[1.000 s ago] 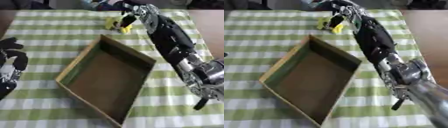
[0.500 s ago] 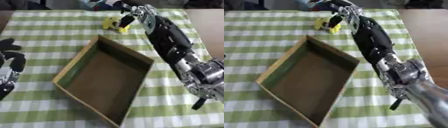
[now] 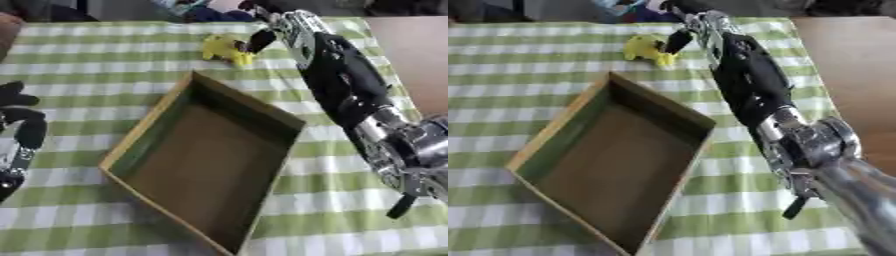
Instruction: Pick up objects on the table and place them in the box.
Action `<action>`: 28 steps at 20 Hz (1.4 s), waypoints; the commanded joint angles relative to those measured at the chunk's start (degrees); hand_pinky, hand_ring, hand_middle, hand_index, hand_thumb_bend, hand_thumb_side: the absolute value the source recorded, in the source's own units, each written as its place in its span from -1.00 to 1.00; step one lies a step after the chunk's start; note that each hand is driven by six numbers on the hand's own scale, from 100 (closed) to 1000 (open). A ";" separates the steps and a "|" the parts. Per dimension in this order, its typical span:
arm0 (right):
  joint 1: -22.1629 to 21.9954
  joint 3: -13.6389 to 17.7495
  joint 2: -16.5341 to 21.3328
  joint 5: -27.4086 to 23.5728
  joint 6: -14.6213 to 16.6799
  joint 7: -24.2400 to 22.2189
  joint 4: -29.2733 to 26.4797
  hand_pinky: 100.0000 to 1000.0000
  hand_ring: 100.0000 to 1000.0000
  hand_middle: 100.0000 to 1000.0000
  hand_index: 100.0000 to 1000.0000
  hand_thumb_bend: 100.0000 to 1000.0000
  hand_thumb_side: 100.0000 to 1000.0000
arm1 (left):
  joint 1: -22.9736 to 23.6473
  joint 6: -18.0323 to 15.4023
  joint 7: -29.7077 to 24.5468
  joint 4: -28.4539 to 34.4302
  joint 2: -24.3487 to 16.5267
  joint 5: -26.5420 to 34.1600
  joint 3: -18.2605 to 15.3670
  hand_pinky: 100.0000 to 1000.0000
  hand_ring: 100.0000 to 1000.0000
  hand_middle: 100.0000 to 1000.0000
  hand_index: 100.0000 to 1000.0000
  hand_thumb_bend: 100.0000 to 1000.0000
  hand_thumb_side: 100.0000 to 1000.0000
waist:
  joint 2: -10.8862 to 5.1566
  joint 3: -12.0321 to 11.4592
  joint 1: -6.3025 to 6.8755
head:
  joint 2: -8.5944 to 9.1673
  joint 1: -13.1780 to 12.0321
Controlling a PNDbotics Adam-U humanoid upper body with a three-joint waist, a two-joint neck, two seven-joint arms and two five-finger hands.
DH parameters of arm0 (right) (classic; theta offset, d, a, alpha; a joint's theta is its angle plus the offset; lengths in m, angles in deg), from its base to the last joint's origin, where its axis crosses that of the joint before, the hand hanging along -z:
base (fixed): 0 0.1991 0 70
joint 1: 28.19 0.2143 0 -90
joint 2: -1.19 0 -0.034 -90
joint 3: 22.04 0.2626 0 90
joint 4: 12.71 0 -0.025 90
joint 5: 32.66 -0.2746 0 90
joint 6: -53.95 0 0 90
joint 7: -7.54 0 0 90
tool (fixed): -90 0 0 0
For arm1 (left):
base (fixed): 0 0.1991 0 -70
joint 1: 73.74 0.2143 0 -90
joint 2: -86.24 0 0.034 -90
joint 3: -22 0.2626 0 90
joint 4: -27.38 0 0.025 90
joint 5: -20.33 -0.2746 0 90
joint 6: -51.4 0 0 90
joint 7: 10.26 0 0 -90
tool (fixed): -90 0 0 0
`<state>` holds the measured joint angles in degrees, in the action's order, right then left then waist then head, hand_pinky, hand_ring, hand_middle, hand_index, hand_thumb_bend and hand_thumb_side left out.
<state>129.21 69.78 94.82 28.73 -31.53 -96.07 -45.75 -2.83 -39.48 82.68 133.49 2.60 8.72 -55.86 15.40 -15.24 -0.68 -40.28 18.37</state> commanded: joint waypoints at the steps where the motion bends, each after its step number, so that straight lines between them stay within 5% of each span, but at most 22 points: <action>1: 0.86 0.58 1.72 -1.24 -0.31 0.41 0.27 0.73 0.60 0.77 0.93 -0.52 -0.61 | -0.62 -0.19 -0.24 1.05 -0.23 0.17 -0.13 0.59 0.20 0.26 0.66 -0.07 0.28 | -0.78 -0.20 0.37 | 1.00 0.39; 9: 0.75 -0.01 0.54 -3.14 0.88 -0.24 0.18 0.72 0.59 0.76 0.88 -0.55 -0.60 | -0.72 -0.14 -0.57 1.26 -0.12 0.35 0.00 0.59 0.20 0.26 0.66 -0.07 0.29 | -0.51 -0.62 0.85 | 1.57 1.20; 16: 0.40 -1.18 -0.08 -3.33 5.73 -5.94 1.84 0.75 0.62 0.77 0.69 -0.61 -0.59 | -0.82 -0.19 -0.82 1.36 -0.14 0.42 0.01 0.59 0.20 0.26 0.67 -0.07 0.29 | -0.57 -0.39 0.88 | 1.65 1.38; 23: 0.47 -0.26 0.29 -3.13 6.33 -9.23 -0.78 0.71 0.55 0.63 -0.06 -0.97 -0.78 | -0.92 -0.26 -0.92 1.36 -0.23 0.43 0.02 0.59 0.21 0.26 0.67 -0.08 0.29 | -0.72 -0.09 0.76 | 1.68 1.51; 28: 0.62 -0.13 0.57 -3.90 5.90 -4.60 -3.09 0.68 0.50 0.56 -0.22 -1.00 -0.83 | -0.99 -0.30 -0.89 1.31 -0.32 0.43 -0.01 0.59 0.21 0.26 0.67 -0.09 0.30 | -0.89 0.36 0.57 | 1.63 1.53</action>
<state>128.76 69.38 94.19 25.24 -25.56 -101.78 -47.12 -2.92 -39.63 81.86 133.74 2.64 8.99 -55.84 15.83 -14.83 -0.18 -39.21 19.81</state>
